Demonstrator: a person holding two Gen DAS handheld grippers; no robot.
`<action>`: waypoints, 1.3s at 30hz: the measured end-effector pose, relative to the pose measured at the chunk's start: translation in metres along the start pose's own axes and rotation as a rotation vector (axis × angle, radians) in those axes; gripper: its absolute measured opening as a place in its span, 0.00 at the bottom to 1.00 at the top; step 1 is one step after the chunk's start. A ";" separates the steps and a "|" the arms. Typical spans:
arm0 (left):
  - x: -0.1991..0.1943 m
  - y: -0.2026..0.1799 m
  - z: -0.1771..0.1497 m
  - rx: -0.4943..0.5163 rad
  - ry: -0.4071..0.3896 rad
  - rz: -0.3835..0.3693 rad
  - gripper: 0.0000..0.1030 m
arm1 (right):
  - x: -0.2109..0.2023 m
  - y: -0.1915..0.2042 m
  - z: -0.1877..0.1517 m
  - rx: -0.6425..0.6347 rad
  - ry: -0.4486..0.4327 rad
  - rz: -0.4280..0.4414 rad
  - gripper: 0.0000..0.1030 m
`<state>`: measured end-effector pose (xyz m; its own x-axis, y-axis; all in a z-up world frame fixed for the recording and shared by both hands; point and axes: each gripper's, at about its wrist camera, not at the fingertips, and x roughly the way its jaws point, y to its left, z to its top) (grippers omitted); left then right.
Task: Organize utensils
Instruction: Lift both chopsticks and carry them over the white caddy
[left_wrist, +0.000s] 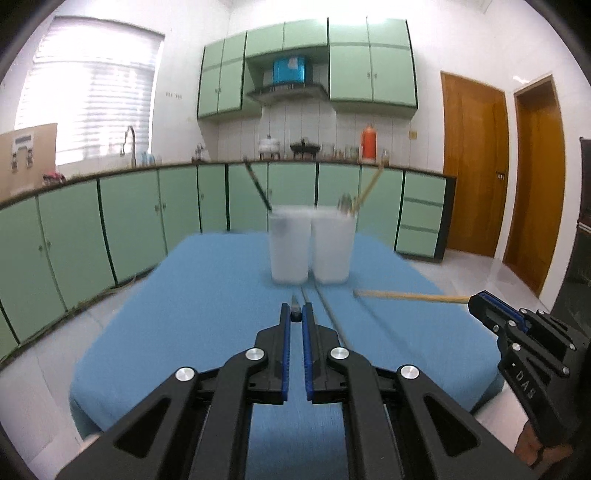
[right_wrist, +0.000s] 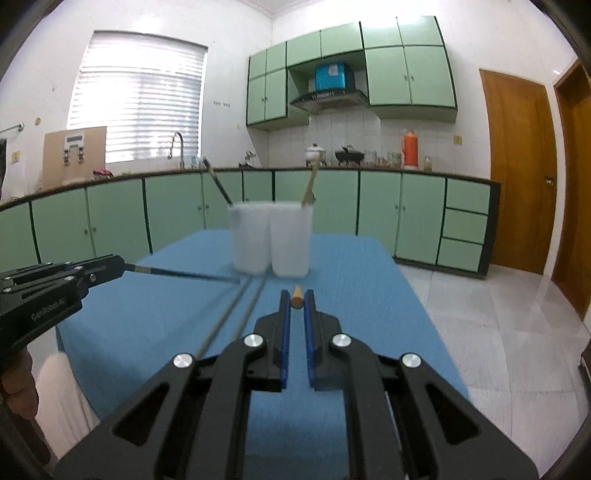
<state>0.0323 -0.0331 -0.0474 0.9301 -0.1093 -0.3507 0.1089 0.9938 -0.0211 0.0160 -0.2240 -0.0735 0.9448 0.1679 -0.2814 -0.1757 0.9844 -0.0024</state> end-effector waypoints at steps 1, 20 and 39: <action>-0.001 0.001 0.005 -0.001 -0.010 -0.001 0.06 | 0.000 -0.002 0.006 0.000 -0.005 0.006 0.06; 0.020 0.022 0.093 -0.053 -0.060 -0.066 0.06 | 0.029 -0.030 0.120 0.063 0.051 0.132 0.06; 0.018 0.030 0.146 -0.041 -0.130 -0.091 0.06 | 0.039 -0.015 0.186 -0.019 0.015 0.217 0.06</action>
<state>0.1035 -0.0084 0.0827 0.9549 -0.1983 -0.2211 0.1834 0.9793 -0.0861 0.1067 -0.2229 0.0946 0.8802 0.3745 -0.2914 -0.3795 0.9243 0.0413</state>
